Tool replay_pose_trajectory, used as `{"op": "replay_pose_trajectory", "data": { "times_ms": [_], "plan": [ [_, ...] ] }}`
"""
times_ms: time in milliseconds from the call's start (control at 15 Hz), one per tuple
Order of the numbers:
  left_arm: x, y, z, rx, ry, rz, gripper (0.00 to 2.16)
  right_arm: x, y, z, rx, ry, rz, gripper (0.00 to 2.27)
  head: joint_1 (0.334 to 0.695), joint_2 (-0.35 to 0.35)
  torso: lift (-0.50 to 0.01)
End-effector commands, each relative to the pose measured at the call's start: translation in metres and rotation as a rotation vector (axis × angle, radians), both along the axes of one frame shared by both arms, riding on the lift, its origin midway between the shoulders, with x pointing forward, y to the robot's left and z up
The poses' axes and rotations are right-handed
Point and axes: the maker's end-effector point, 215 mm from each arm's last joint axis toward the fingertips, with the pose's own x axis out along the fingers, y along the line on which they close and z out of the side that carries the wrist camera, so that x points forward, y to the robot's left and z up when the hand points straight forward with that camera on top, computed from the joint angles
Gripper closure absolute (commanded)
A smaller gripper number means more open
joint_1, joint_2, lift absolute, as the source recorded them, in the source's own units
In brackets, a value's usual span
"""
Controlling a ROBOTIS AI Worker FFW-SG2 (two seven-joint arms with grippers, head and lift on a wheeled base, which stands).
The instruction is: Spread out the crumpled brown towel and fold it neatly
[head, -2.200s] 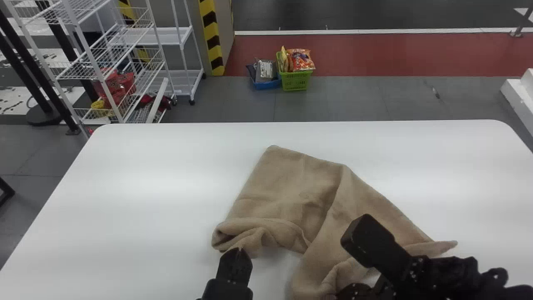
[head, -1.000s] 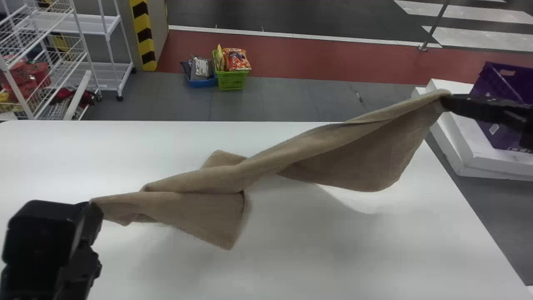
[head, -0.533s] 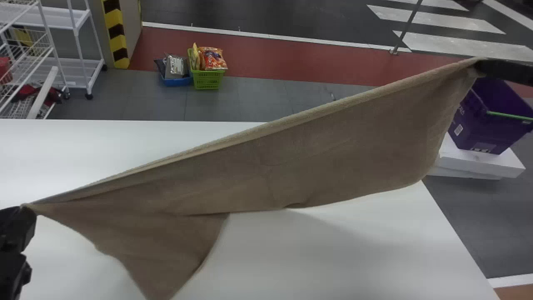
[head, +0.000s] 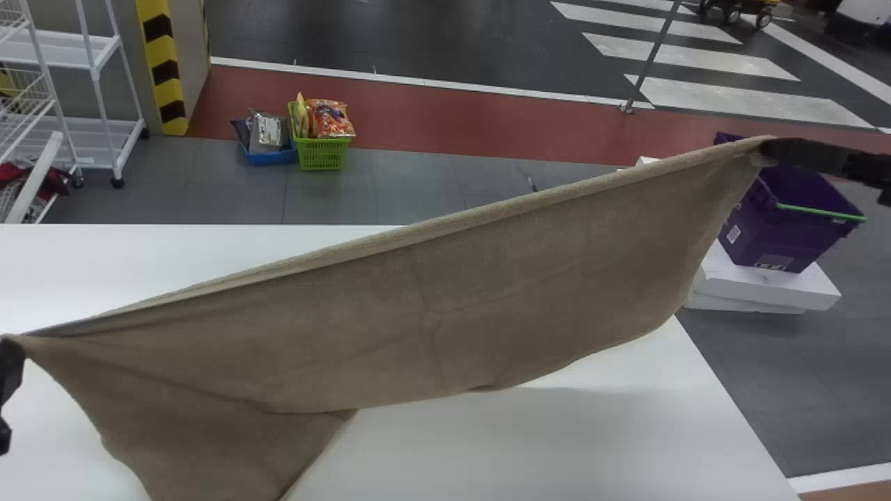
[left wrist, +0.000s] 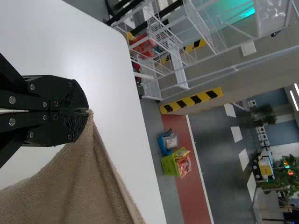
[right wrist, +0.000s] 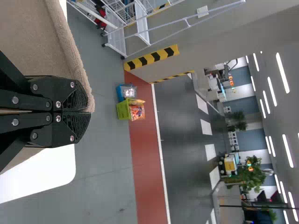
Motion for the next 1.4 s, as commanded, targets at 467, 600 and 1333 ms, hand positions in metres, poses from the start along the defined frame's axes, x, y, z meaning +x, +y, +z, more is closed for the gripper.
{"op": "replay_pose_trajectory", "data": {
  "times_ms": [467, 600, 1333],
  "plan": [
    [0.108, 0.036, 0.014, -0.188, 0.003, 0.035, 1.47, 0.085, -0.016, -0.045, 0.019, 0.082, -0.062, 1.48, 0.599, -0.197, -0.126],
    [0.131, 0.041, 0.026, -0.213, -0.012, 0.038, 1.47, 0.105, -0.022, -0.037, 0.034, 0.069, -0.072, 1.48, 0.585, -0.189, -0.126],
    [0.13, 0.035, 0.026, -0.286, 0.008, -0.003, 1.47, 0.089, -0.031, -0.083, 0.103, 0.033, -0.027, 1.48, 0.501, -0.177, -0.126]
  ]
}}
